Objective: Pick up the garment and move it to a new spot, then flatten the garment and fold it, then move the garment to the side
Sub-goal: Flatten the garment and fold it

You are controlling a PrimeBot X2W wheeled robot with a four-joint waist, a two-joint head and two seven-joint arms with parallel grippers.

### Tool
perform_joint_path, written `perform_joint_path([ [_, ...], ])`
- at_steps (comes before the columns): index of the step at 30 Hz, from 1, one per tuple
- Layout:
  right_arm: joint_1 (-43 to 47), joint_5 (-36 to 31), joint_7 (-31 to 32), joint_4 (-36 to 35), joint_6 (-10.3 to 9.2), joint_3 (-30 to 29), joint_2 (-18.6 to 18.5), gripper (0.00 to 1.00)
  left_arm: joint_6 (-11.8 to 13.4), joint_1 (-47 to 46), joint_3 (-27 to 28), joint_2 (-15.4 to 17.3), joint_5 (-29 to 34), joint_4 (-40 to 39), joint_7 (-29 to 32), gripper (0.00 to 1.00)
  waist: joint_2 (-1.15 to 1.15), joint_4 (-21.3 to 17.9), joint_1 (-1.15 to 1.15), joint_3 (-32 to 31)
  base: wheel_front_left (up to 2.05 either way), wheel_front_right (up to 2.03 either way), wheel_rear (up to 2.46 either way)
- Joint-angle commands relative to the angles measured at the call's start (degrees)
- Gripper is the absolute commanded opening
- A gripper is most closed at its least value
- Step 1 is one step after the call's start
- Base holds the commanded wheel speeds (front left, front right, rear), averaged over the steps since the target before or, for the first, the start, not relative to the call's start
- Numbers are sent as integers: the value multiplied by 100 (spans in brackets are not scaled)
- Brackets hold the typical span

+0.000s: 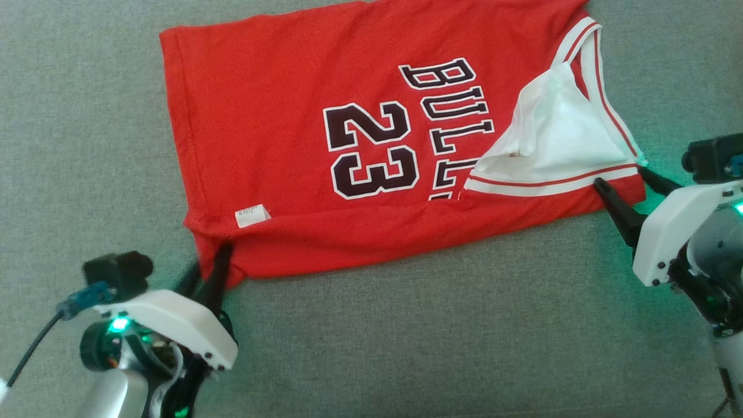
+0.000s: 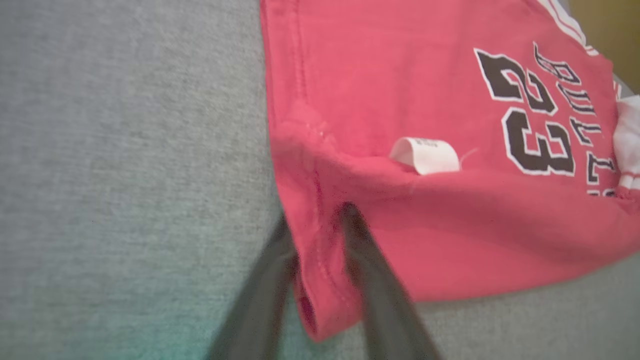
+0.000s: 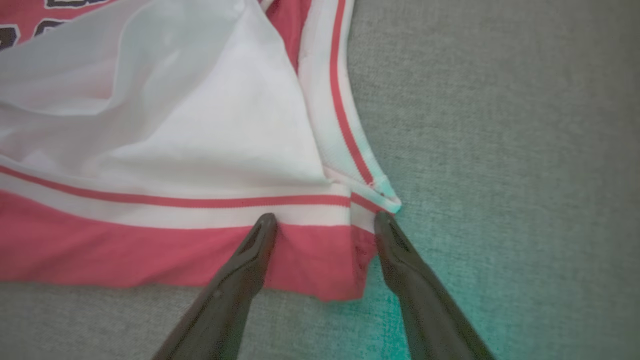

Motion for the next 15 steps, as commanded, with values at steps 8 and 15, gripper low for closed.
perform_joint_path([
  [8,105,767,424,-141,40,119,-163,0,-240,129,99,291,-328,-79,329,0,0,-21,0,-248,0,0,0],
  [15,515,1126,838,-582,40,-131,-573,0,-373,312,439,696,-685,-376,600,0,0,-74,0,-601,0,0,0],
])
